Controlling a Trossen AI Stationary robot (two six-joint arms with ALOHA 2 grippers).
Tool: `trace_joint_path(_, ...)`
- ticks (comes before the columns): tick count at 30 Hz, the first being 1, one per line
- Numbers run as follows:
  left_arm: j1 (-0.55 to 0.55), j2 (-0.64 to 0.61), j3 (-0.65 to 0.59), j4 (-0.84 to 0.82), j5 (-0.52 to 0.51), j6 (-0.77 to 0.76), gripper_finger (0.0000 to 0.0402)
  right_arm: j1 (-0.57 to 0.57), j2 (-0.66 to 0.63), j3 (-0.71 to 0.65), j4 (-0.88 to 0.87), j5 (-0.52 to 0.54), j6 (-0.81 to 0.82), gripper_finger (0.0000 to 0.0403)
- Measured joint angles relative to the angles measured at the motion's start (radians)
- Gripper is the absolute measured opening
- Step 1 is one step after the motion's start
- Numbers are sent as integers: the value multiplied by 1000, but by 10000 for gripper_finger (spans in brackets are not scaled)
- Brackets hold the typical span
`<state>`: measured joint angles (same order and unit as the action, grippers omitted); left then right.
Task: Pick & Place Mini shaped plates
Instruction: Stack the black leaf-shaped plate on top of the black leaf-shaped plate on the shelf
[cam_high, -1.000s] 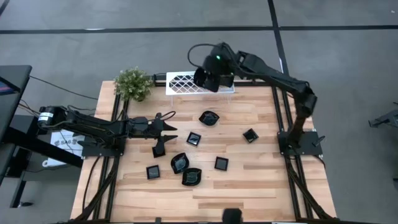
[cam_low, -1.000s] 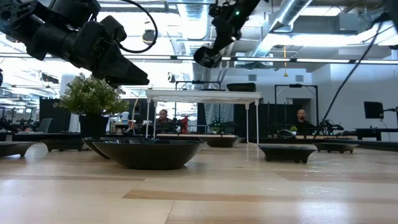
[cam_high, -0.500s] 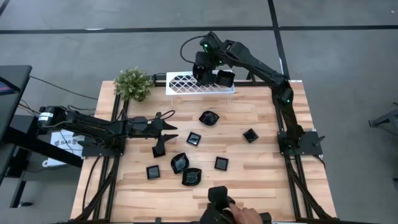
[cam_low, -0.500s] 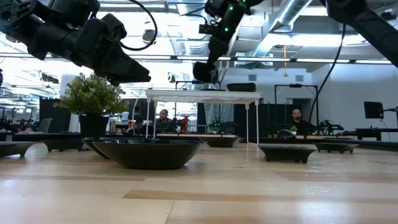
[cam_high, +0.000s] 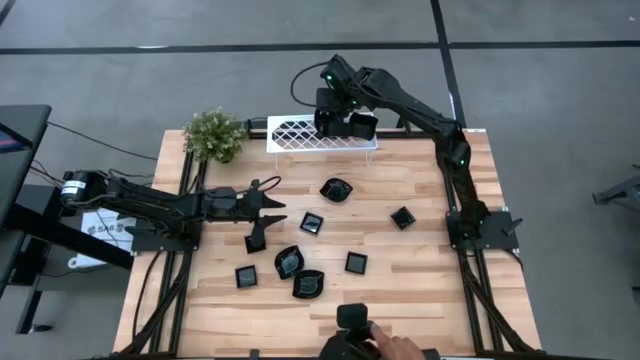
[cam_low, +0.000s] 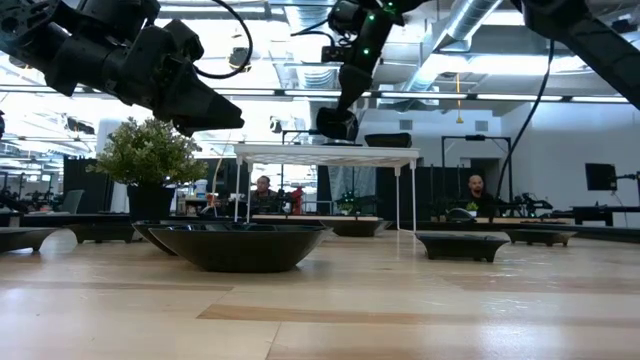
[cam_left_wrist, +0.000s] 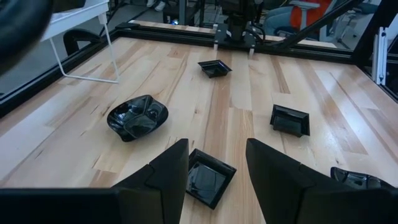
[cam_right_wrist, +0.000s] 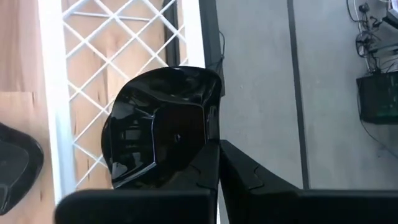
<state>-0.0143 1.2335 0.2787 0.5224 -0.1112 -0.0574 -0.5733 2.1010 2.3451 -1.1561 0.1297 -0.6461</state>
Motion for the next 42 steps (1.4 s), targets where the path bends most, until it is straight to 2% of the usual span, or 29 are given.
trace_joint_path(23, 0, 0, 0, -2, 1, -3, 163, 10, 0, 0, -41, 1, 11, 9)
trace_joint_path(34, 0, 0, 0, -6, 1, -3, 163, 10, -1, 0, -33, 3, 36, 81)
trace_joint_path(42, 0, 0, 0, -7, 1, -3, 163, 10, -1, 0, -27, 60, 38, 90)
